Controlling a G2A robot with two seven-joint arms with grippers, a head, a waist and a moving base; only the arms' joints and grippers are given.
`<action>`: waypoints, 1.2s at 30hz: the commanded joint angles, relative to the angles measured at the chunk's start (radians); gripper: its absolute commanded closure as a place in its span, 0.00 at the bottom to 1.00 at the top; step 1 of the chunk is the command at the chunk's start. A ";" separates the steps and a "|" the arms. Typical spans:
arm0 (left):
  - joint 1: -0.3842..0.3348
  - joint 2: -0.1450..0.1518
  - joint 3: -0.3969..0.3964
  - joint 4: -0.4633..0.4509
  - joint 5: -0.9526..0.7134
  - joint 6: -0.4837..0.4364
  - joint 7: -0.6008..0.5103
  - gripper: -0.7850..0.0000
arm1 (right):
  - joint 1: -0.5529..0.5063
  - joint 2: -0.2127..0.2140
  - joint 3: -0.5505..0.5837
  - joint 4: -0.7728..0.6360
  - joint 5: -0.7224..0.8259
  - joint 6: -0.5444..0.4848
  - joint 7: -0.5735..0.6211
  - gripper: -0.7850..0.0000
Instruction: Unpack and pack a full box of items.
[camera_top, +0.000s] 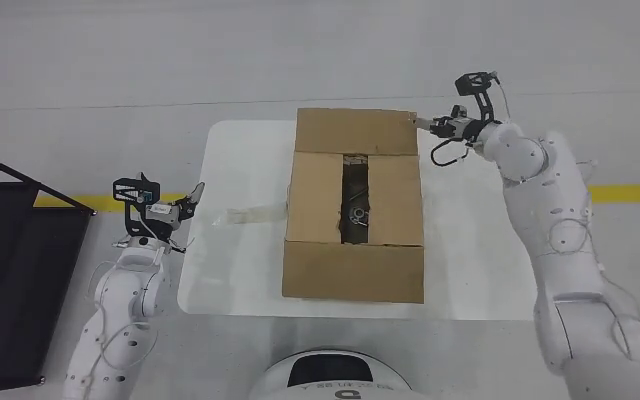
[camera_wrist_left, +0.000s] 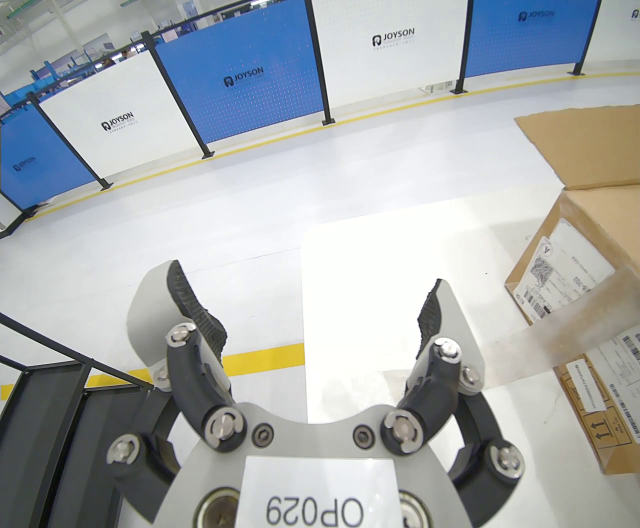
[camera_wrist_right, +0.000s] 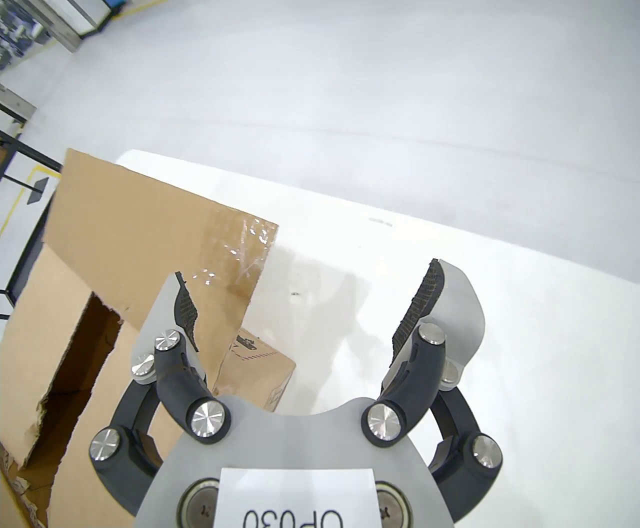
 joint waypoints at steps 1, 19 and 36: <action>0.000 0.000 0.000 0.000 0.000 0.000 0.000 0.00 | -0.157 0.024 0.113 -0.193 0.001 -0.051 -0.055 0.00; 0.000 0.000 0.000 0.000 0.000 0.000 0.000 0.00 | -0.495 0.051 0.280 -0.476 0.022 -0.216 -0.179 0.00; 0.000 0.000 0.000 0.000 0.000 0.000 0.000 0.00 | -0.072 0.020 -0.239 -0.106 0.768 -0.208 0.428 0.00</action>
